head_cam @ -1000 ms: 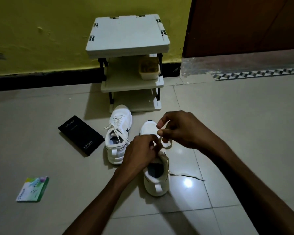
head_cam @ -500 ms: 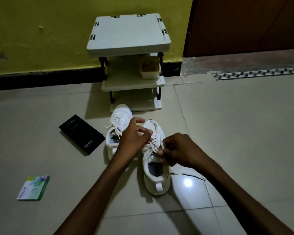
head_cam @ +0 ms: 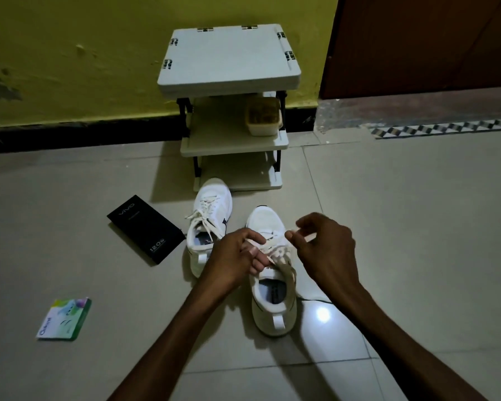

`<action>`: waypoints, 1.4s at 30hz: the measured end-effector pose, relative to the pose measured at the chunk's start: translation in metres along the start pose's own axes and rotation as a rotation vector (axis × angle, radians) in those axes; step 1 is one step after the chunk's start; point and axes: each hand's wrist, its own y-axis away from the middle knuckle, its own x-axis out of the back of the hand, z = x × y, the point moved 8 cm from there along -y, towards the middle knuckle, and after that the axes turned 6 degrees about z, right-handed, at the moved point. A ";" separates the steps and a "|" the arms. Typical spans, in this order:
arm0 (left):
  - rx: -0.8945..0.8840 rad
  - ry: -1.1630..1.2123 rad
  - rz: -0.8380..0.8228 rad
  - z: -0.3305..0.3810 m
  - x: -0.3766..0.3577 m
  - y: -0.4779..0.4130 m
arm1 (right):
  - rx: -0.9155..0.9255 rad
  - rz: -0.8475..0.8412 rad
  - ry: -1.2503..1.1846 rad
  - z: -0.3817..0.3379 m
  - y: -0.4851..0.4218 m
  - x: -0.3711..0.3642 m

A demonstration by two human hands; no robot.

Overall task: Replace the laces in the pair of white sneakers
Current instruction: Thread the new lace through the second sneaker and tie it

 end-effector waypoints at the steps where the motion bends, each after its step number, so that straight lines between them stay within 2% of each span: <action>1: -0.026 -0.062 0.006 0.002 0.001 0.000 | 0.096 0.032 0.054 -0.009 0.002 0.004; 2: -0.052 -0.110 -0.003 0.004 0.000 0.001 | 0.163 -0.006 0.055 -0.014 0.003 0.001; 5: -0.107 -0.169 -0.035 0.009 -0.006 0.002 | 0.244 -0.292 0.011 -0.022 0.011 -0.023; 7: -0.123 -0.197 -0.026 0.009 -0.008 0.002 | 0.305 -0.358 0.055 -0.024 0.018 -0.031; 11: -0.146 -0.270 0.010 0.004 -0.006 0.004 | 0.294 -0.310 0.193 -0.017 0.020 -0.034; 14: -0.188 -0.530 0.121 -0.004 0.007 0.003 | 0.263 -0.263 0.259 -0.010 0.021 -0.033; 16: -0.158 -0.598 0.122 -0.013 0.008 0.002 | 0.299 -0.278 0.319 -0.009 0.026 -0.039; 20: -0.160 -0.571 0.145 -0.020 0.004 0.004 | 0.333 -0.297 0.415 -0.009 0.033 -0.052; 24: -0.217 -0.553 0.175 -0.017 0.003 0.007 | 0.378 -0.226 0.475 -0.015 0.039 -0.059; 29: -0.214 -0.504 0.167 -0.017 0.006 0.009 | 0.348 -0.141 0.449 -0.013 0.044 -0.067; 34: -0.235 -0.485 0.172 -0.018 0.007 0.009 | 0.355 -0.144 0.462 -0.018 0.046 -0.071; 42: -0.143 -0.438 0.128 -0.033 0.010 -0.001 | 0.213 -0.067 0.361 -0.008 0.046 -0.072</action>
